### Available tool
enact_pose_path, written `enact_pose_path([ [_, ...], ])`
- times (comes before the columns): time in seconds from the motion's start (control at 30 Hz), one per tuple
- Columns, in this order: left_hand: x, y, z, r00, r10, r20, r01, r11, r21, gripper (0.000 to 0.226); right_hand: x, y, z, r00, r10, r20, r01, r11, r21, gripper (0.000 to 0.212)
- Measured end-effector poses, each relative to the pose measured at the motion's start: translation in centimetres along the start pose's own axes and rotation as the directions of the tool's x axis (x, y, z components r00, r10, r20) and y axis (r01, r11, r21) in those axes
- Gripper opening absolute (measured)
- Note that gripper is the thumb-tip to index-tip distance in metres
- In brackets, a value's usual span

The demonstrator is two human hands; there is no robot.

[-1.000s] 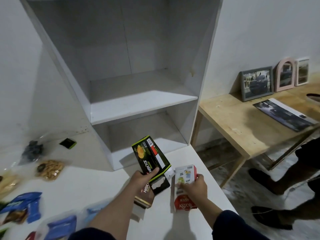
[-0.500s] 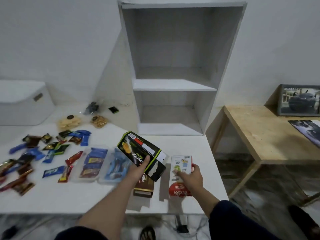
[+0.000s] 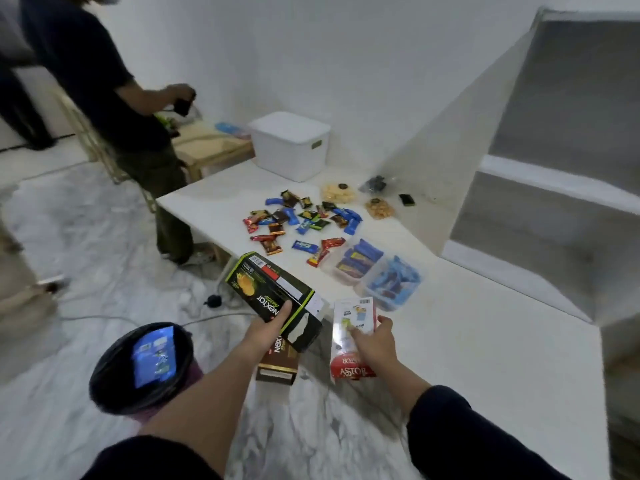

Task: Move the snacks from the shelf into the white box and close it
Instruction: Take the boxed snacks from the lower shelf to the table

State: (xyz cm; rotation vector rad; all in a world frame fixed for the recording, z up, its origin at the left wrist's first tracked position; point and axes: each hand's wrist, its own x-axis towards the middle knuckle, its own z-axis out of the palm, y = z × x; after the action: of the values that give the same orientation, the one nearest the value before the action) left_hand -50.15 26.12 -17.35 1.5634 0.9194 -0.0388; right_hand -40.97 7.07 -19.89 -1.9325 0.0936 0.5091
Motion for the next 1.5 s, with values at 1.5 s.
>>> enact_pose_path([
  [1.5,42.7,-38.1,-43.9,0.64,-0.738,-0.213,0.692,0.674,-0.258,0.108,17.9,4.3,73.2,0.668,0.353,0.655,0.305,0.672,-0.675,0.076],
])
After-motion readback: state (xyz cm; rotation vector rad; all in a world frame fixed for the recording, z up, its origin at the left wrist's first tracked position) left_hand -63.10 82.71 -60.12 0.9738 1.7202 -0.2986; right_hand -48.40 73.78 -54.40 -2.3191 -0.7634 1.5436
